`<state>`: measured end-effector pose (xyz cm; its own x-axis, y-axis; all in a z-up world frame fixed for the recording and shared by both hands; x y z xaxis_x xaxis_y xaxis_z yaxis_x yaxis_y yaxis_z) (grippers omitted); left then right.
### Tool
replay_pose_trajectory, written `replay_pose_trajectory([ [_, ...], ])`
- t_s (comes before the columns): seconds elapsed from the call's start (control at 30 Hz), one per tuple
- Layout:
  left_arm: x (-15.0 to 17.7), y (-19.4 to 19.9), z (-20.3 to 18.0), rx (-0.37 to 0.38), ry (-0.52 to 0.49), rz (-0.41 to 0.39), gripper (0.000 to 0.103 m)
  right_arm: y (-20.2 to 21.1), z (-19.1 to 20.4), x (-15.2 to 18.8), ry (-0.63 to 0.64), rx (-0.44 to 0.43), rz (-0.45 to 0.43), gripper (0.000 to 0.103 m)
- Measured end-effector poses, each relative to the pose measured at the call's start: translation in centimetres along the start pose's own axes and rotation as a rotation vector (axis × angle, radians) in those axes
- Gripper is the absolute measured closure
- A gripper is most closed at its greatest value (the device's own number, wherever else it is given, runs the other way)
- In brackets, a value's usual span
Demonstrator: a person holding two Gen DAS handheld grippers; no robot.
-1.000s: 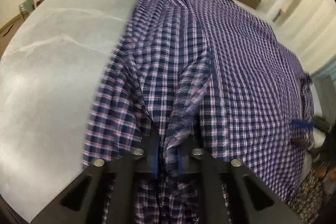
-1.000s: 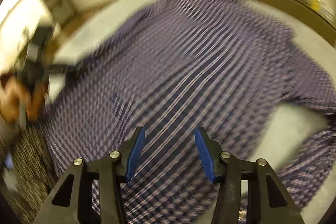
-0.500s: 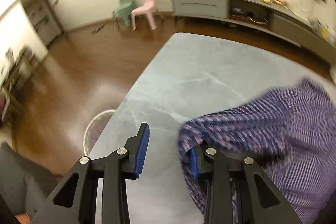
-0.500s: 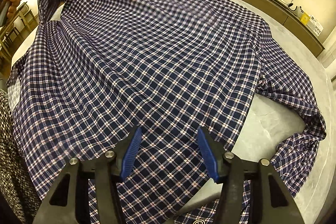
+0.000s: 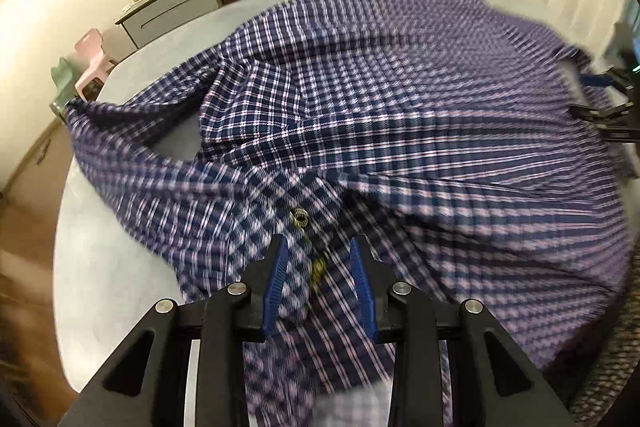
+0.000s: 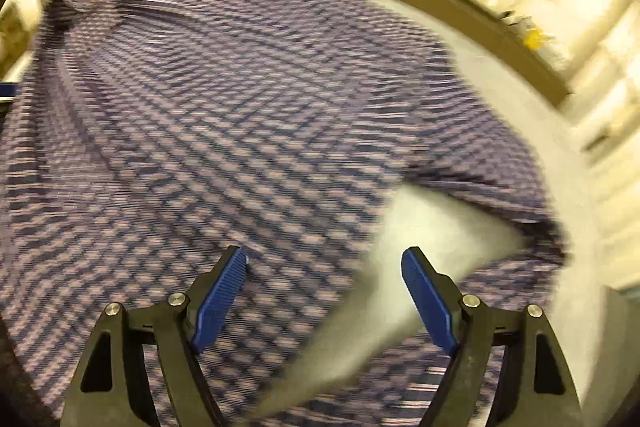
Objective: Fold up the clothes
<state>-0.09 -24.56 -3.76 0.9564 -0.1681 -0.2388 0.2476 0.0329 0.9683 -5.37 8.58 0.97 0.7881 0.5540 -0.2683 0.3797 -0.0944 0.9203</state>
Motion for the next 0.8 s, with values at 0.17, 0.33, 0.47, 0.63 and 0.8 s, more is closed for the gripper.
replay_pose_trajectory([
  [0.17, 3.9, 1.9, -3.3, 0.037, -0.152, -0.022, 0.066, 13.8, 8.8, 2.4, 0.168, -0.198, -0.323, 0.029],
  [0.33, 8.7, 1.8, -7.3, 0.000, -0.283, 0.023, 0.056, 21.0, 23.7, 7.9, 0.502, -0.426, -0.409, 0.029],
  [0.47, 10.2, 0.9, -8.0, 0.011, -0.293, 0.059, 0.056, 17.5, 29.1, 9.5, 0.636, -0.306, -0.341, 0.030],
  [0.63, 10.5, -1.3, -5.5, -0.017, -0.215, 0.131, 0.085, 16.7, 26.9, 8.6, 0.557, -0.284, -0.295, 0.101],
  [0.8, 10.6, 0.7, -2.9, 0.040, -0.081, 0.082, 0.100, 21.1, 25.8, 9.1, 0.530, -0.410, -0.365, 0.101],
])
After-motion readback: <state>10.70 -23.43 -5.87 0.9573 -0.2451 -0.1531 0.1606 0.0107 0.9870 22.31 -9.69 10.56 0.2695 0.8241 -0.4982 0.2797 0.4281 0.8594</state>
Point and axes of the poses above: each gripper's, at about its wrist camera, not at the fingertips, and y roughly against the way its jaws point, z to its left, x to its underside, the point moved 10 cm from there along -y, roughly the way its jaws point, and after that the axes turned 14 degrees about z, right-handed, at the moved point
